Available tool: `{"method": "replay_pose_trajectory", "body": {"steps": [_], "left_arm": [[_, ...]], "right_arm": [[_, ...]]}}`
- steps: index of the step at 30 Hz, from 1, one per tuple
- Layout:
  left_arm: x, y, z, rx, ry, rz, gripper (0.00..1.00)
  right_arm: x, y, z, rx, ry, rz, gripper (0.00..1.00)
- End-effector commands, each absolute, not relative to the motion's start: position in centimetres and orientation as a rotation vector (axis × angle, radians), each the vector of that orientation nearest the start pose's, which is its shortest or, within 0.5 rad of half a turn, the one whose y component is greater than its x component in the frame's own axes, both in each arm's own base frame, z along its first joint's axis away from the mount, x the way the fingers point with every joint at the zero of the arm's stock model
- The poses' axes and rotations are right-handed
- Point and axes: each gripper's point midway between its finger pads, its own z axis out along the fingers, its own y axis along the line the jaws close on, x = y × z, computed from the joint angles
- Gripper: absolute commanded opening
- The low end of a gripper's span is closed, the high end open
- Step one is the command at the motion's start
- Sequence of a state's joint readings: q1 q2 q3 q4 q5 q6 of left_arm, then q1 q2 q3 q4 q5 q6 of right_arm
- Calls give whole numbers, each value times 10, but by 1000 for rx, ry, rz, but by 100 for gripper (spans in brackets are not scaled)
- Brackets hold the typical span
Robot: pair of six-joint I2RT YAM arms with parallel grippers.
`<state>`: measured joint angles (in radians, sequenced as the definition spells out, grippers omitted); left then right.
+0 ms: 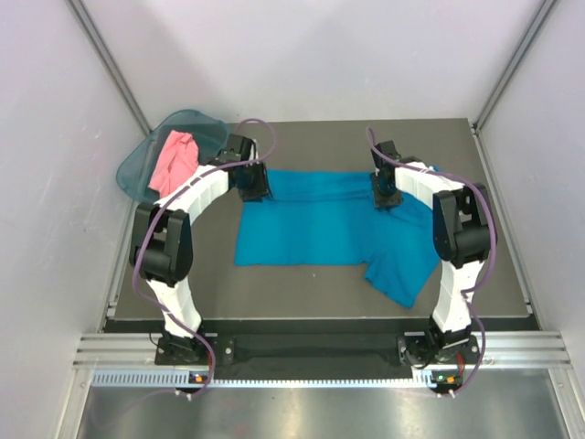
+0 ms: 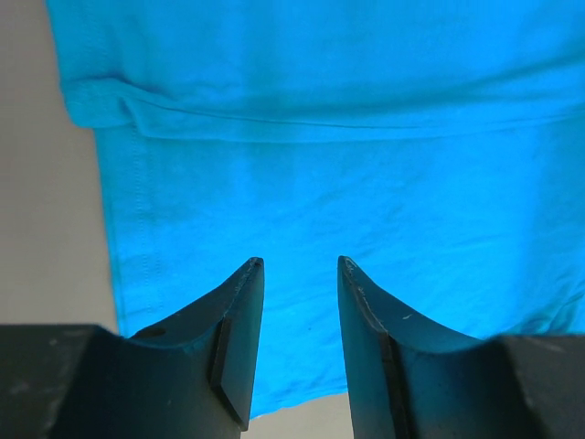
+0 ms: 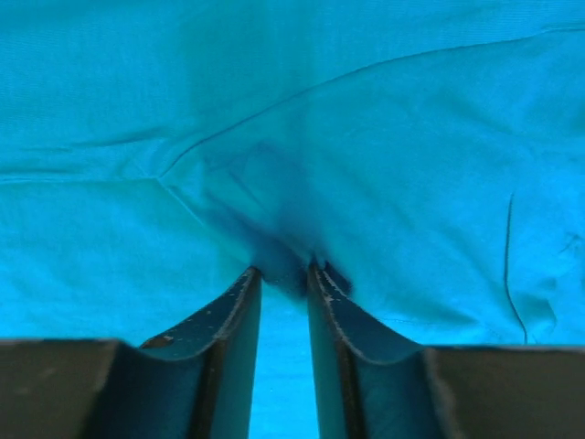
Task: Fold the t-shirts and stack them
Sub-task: Fold the tshirt
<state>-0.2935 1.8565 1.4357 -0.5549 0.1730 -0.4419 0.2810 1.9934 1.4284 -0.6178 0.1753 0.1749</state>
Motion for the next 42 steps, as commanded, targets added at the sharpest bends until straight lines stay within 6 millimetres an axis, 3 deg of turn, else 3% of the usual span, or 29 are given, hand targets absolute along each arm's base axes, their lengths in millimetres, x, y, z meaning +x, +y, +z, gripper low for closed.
{"method": "replay_pose_trajectory", "body": {"steps": [1,3,6,12,20,23,27,30,31,33,34,37,38,40,41,42], "left_arm": [[416,-161,125,-124,2538,-463,43],[417,-159,126,-131,2534,-461,43],[418,-155,126,-143,2534,-462,43],[417,-156,124,-150,2535,-473,43],[414,-155,121,-156,2544,-475,43],[413,-155,118,-158,2553,-475,43],[411,-154,114,-161,2569,-481,44],[412,-152,116,-166,2564,-469,46],[415,-151,117,-170,2556,-458,47],[419,-149,120,-173,2544,-449,50],[423,-149,122,-167,2535,-446,50],[433,-150,127,-162,2516,-445,50],[437,-150,125,-164,2517,-444,50],[446,-153,129,-161,2503,-454,50],[448,-155,123,-163,2513,-458,50],[451,-157,124,-165,2508,-467,50]], "right_arm": [[418,97,29,-142,2700,-174,27],[418,96,30,-141,2698,-177,22],[418,97,34,-143,2693,-170,8],[419,102,51,-156,2685,-130,0],[412,125,84,-201,2707,52,0],[400,129,80,-211,2756,114,2],[388,135,72,-202,2799,193,16],[393,139,86,-86,2743,385,20],[400,131,110,-7,2661,486,24],[417,114,122,217,2507,584,43],[425,86,140,337,2406,629,46],[447,28,134,594,2287,602,47],[460,18,144,605,2253,581,47],[475,-2,135,623,2258,498,47],[488,-10,146,614,2229,486,47],[493,-23,144,633,2225,466,47]]}}
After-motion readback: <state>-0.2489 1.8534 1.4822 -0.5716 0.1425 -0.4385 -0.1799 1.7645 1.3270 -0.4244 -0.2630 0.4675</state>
